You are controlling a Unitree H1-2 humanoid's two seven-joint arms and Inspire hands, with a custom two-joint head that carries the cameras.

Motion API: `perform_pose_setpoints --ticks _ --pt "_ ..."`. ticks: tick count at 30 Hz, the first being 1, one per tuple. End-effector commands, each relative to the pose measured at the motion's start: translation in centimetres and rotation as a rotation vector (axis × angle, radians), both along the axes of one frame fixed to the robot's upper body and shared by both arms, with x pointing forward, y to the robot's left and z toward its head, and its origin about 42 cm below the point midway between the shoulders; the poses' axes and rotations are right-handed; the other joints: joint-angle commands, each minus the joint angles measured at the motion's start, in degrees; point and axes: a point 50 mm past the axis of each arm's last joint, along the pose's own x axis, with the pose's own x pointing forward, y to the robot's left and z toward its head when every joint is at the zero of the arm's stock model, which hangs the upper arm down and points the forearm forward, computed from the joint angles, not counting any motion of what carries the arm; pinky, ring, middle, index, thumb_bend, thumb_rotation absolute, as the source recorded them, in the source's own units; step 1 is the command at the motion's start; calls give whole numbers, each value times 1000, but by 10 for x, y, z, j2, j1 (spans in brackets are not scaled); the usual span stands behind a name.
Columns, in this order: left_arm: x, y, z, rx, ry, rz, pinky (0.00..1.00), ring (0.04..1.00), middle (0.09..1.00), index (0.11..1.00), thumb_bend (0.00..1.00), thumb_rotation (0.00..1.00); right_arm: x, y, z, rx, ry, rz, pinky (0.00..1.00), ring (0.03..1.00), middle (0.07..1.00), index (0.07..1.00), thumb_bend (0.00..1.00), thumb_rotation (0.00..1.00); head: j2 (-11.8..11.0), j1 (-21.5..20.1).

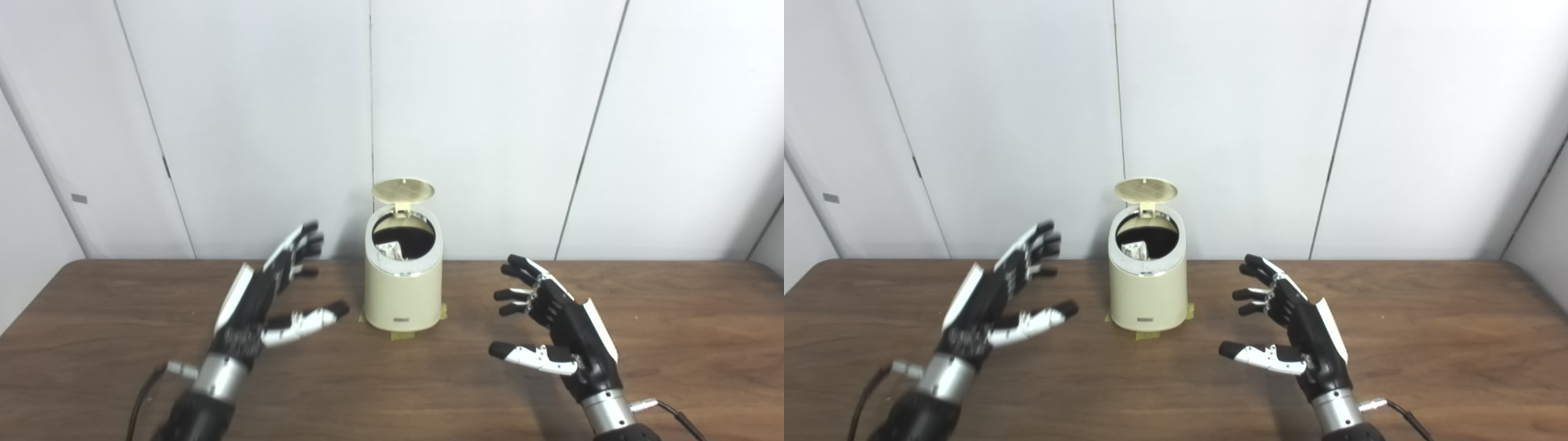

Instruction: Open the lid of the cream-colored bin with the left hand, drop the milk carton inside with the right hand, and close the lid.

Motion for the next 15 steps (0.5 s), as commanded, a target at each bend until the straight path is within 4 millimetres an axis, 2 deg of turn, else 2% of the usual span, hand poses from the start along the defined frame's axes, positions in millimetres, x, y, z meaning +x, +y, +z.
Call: perform_pose_setpoints --ticks 1,7,11,15 --pt "19 -5 39 49 -93 -26 788 899 925 967 841 253 4 5 19 11 -69 4 555 670 816 829 834 186 0 1" --pt "56 -19 84 171 -124 -43 773 909 935 967 846 239 2 8 21 1 -64 1 554 685 817 827 818 178 0 1" --pt "77 -31 105 268 -132 -36 738 908 948 978 872 251 2 9 19 5 -63 1 539 680 814 832 818 178 -2 0" --pt "92 -42 118 341 -134 -19 756 920 962 971 875 276 2 12 19 15 -59 7 527 674 811 837 819 167 -4 -2"
